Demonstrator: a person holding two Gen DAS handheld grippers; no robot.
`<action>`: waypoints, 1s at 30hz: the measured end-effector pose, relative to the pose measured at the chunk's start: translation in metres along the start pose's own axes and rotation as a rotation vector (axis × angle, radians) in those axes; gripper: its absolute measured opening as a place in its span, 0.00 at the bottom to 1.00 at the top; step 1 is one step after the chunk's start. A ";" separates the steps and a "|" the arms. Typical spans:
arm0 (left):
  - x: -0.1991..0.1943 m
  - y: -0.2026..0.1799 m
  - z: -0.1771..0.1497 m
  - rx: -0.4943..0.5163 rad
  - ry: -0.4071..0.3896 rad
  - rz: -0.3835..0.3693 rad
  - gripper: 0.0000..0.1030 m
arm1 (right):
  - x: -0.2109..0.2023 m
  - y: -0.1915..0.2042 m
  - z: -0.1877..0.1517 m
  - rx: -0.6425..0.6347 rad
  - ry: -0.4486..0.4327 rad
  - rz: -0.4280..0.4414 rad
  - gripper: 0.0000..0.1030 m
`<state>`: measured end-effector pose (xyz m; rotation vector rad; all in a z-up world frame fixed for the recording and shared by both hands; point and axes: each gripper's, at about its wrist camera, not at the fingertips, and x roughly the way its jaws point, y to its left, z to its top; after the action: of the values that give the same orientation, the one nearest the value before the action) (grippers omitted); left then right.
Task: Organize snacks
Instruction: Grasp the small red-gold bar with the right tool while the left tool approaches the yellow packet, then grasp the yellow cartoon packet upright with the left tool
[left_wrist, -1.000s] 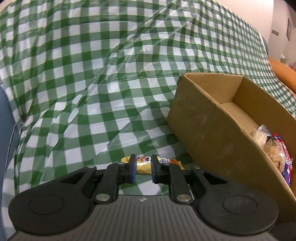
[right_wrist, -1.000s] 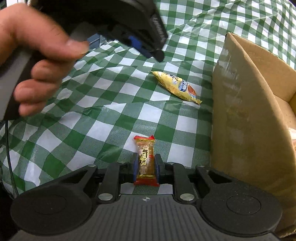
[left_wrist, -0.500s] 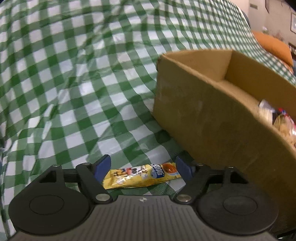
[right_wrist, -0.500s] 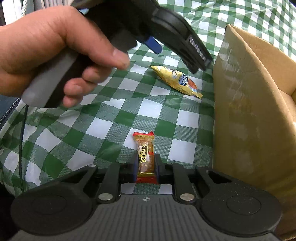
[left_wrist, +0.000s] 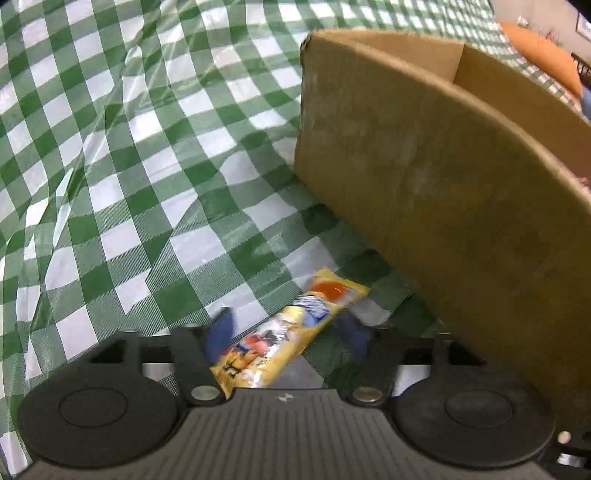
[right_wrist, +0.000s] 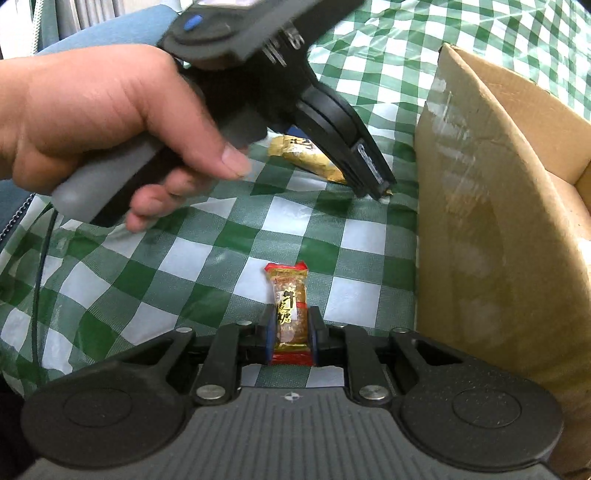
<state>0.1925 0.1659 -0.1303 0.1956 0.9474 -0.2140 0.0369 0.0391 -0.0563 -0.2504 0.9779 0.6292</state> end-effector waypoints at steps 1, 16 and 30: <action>-0.002 0.000 0.000 -0.001 -0.003 0.000 0.37 | 0.000 0.000 0.000 0.002 -0.001 -0.003 0.18; -0.106 0.015 -0.055 -0.458 -0.034 0.053 0.10 | -0.014 -0.001 -0.006 0.033 -0.038 0.025 0.18; -0.120 0.021 -0.118 -0.607 0.155 0.043 0.15 | -0.027 -0.004 -0.023 0.088 0.013 0.118 0.19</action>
<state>0.0383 0.2276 -0.0976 -0.3309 1.1191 0.1349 0.0126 0.0150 -0.0463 -0.1196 1.0357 0.6913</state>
